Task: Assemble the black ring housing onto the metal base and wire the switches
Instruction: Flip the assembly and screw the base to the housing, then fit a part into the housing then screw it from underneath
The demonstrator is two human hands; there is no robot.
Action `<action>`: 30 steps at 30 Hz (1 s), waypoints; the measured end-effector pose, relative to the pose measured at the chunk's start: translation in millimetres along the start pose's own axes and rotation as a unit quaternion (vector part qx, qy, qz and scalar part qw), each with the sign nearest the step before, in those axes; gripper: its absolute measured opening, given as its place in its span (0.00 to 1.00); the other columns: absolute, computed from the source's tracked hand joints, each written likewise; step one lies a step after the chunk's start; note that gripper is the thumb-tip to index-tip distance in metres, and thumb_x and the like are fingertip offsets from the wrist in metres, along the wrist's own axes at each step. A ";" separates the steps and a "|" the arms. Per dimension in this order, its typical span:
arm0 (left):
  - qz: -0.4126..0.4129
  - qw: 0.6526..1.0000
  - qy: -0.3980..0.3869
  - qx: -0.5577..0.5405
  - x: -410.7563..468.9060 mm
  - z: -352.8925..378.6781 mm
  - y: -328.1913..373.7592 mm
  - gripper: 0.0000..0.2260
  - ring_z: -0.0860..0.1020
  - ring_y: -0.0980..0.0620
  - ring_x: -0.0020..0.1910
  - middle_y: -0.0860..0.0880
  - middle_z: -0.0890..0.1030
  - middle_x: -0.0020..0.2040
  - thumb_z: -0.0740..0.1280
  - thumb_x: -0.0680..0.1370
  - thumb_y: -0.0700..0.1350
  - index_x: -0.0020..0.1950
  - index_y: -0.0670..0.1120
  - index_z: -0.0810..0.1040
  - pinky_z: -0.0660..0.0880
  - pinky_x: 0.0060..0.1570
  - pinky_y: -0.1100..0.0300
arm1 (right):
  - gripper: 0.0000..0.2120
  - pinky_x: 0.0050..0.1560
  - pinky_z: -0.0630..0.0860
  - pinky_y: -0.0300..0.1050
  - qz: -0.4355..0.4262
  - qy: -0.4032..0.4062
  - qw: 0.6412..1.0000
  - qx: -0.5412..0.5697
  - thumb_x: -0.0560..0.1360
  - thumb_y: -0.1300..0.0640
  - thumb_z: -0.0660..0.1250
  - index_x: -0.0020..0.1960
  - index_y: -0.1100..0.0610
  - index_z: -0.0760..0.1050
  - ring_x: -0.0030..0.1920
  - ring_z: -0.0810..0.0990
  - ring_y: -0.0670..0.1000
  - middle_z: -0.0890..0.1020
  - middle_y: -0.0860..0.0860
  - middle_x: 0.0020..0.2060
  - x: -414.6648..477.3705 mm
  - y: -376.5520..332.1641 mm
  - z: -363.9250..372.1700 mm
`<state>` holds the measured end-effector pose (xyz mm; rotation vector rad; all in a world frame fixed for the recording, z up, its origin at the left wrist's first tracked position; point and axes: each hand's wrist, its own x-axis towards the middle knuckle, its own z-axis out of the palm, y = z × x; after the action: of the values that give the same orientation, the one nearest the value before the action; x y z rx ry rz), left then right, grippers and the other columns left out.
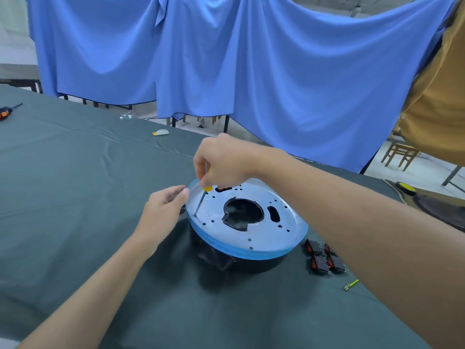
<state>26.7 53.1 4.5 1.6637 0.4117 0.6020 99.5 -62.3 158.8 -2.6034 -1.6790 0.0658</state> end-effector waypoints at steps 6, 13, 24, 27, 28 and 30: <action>0.002 0.999 -0.033 -0.027 2.0 0.4 -2.8 0.17 0.84 0.49 0.52 0.47 0.86 0.48 0.58 0.84 0.44 0.48 0.39 0.84 0.78 0.51 0.61 | 0.13 0.33 0.77 0.38 -0.005 0.017 1.000 -0.016 0.77 0.62 0.59 0.34 0.58 0.68 0.33 0.76 0.34 0.79 0.52 0.23 9.8 -8.1 6.2; -0.041 0.999 0.014 -0.009 -0.7 4.8 2.6 0.14 0.82 0.44 0.49 0.45 0.85 0.46 0.60 0.81 0.45 0.44 0.43 0.84 0.79 0.56 0.49 | 0.15 0.30 0.75 0.34 0.085 0.000 0.995 0.052 0.78 0.60 0.58 0.34 0.61 0.72 0.25 0.76 0.52 0.83 0.54 0.27 0.4 -0.2 2.4; 0.221 0.874 -0.090 0.424 -45.4 68.4 61.3 0.19 0.76 0.48 0.58 0.53 0.82 0.54 0.58 0.80 0.60 0.61 0.49 0.78 0.70 0.56 0.55 | 0.05 0.43 0.75 0.47 0.301 0.405 0.771 0.388 0.76 0.54 0.67 0.42 0.48 0.79 0.41 0.79 0.47 0.85 0.44 0.37 -113.0 114.7 62.8; 0.183 0.813 -0.200 0.515 -52.3 95.1 64.4 0.30 0.75 0.47 0.53 0.54 0.79 0.51 0.49 0.77 0.70 0.63 0.50 0.74 0.69 0.53 0.52 | 0.04 0.49 0.76 0.46 0.354 0.462 0.716 0.386 0.75 0.54 0.68 0.41 0.48 0.79 0.47 0.82 0.48 0.84 0.43 0.37 -130.8 133.2 95.5; 0.160 0.802 -0.219 0.532 -52.3 100.0 63.9 0.32 0.74 0.47 0.52 0.54 0.77 0.51 0.47 0.76 0.72 0.65 0.51 0.72 0.67 0.52 0.53 | 0.05 0.47 0.75 0.43 0.370 0.469 0.711 0.370 0.75 0.54 0.69 0.40 0.48 0.78 0.47 0.81 0.48 0.83 0.42 0.37 -135.4 138.7 105.0; 0.113 0.799 -0.240 0.539 -49.9 104.4 62.7 0.35 0.73 0.47 0.56 0.53 0.78 0.58 0.44 0.74 0.74 0.70 0.55 0.69 0.64 0.52 0.54 | 0.05 0.43 0.70 0.38 0.388 0.461 0.726 0.332 0.74 0.54 0.70 0.39 0.48 0.77 0.46 0.81 0.47 0.81 0.39 0.36 -141.2 150.5 120.8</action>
<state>45.2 -70.1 47.0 2.9050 0.1585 0.0246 171.0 -251.4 31.1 -1.9582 -0.1207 -0.4365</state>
